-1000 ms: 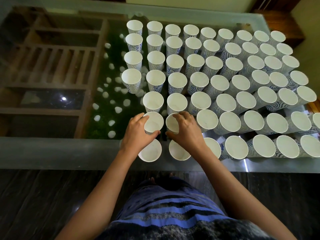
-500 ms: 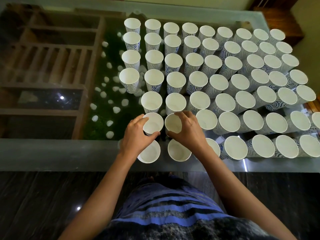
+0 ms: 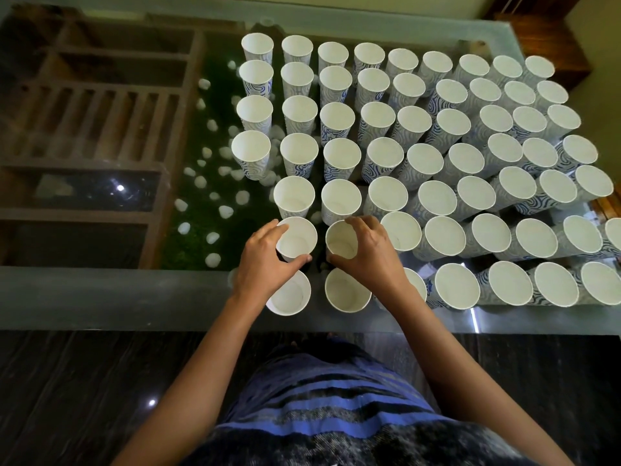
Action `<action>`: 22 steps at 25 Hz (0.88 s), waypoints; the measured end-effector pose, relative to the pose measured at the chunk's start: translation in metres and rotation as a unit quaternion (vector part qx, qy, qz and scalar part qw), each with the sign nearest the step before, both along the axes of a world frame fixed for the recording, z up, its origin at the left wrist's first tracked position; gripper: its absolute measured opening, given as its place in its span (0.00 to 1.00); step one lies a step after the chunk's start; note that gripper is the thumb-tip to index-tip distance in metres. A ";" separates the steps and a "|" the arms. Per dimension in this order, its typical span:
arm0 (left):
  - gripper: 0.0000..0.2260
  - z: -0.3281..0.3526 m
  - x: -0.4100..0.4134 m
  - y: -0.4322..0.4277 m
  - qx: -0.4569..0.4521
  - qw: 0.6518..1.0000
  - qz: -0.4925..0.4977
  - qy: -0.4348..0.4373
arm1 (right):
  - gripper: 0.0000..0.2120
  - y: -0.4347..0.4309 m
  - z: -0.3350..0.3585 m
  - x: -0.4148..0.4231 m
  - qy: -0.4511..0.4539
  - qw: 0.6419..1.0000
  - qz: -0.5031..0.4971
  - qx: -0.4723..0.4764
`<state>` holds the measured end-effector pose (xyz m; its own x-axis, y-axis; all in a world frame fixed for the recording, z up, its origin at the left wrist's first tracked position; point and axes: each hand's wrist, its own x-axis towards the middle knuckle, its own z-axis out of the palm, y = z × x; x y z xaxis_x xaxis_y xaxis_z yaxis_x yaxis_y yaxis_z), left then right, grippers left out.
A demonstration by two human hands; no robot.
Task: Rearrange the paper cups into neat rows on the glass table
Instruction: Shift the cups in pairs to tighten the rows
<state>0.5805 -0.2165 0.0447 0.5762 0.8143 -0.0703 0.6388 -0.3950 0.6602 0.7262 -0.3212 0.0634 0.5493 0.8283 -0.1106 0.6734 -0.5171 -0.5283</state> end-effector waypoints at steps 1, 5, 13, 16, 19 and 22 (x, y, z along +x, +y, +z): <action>0.31 0.002 -0.001 0.000 0.001 1.000 0.002 -0.002 | 0.33 -0.002 0.003 -0.001 -0.002 1.000 0.001 0.004; 0.28 0.013 -0.017 -0.008 0.010 1.000 0.003 -0.013 | 0.33 -0.023 0.016 -0.006 0.002 0.999 0.005 0.034; 0.37 0.021 -0.059 -0.040 -0.023 0.997 -0.053 0.049 | 0.34 -0.069 0.011 -0.032 0.006 0.995 0.089 -0.035; 0.38 0.019 -0.057 -0.040 -0.026 0.996 -0.069 0.057 | 0.34 -0.065 0.007 -0.032 0.002 0.995 0.097 -0.040; 0.35 0.017 -0.050 -0.038 -0.026 0.996 -0.071 0.049 | 0.33 -0.061 0.004 -0.032 -0.006 0.994 0.098 -0.043; 0.34 0.016 -0.048 -0.038 -0.022 0.997 -0.072 0.033 | 0.32 -0.061 0.003 -0.031 -0.007 0.995 0.095 -0.039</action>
<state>0.5323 -0.2541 0.0605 0.6793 0.7193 -0.1456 0.6205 -0.4570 0.6373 0.6949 -0.3823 0.0659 0.3862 0.9061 -0.1727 0.7698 -0.4198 -0.4808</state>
